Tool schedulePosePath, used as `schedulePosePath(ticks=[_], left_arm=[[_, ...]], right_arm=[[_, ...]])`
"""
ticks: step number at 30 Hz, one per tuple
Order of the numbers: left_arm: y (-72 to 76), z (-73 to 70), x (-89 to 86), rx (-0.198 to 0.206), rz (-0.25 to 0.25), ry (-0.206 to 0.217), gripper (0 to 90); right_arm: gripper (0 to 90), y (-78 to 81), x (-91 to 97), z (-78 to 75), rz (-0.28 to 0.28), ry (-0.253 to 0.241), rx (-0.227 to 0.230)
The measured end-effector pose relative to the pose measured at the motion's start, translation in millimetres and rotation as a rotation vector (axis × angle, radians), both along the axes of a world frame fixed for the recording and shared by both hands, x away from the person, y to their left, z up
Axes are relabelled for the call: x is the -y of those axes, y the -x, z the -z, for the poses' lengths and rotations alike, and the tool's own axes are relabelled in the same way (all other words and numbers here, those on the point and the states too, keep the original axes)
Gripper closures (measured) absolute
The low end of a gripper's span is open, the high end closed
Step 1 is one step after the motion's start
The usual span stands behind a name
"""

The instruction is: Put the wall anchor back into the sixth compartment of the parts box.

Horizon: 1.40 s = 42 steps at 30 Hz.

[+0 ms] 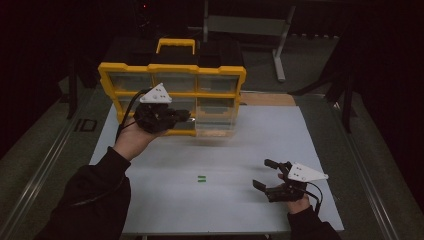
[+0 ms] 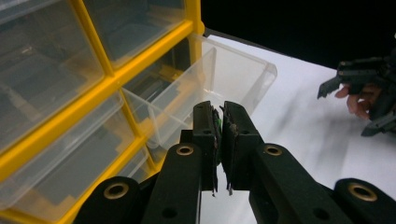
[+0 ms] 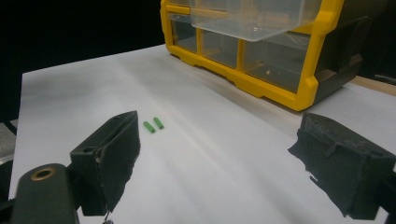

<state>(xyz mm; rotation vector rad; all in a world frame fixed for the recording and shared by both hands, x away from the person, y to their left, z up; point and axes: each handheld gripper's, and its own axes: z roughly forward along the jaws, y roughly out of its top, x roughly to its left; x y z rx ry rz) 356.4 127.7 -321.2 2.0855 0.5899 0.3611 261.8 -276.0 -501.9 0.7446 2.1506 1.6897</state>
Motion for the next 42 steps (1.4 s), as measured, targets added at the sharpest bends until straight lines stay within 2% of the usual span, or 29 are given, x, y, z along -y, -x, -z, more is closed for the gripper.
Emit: schedulePosePath(ticks=[11, 19, 27, 39, 42], left_arm=[[-9.0, -10.3, 18.0, -0.027, -0.012, 0.026, 84.2], [-9.4, -13.8, 35.2, -0.021, -0.033, 0.026, 84.2], [-13.7, -9.5, 51.6, -0.043, -0.108, 0.044, 84.1], [-22.3, 4.0, 68.7, -0.101, -0.153, 0.034, 84.1], [-26.0, 9.6, 72.8, -0.128, -0.168, 0.041, 84.1]], right_arm=[[13.8, -0.1, -0.8, 0.5, -0.003, -0.001, -0.002], [13.8, -0.3, -0.8, 0.5, -0.003, -0.002, -0.002], [13.7, -0.2, -1.1, 0.7, -0.006, -0.002, -0.002], [13.7, -0.7, -0.8, 1.3, -0.008, 0.0, 0.0], [13.7, -0.6, -0.3, 1.5, -0.006, -0.003, -0.004]])
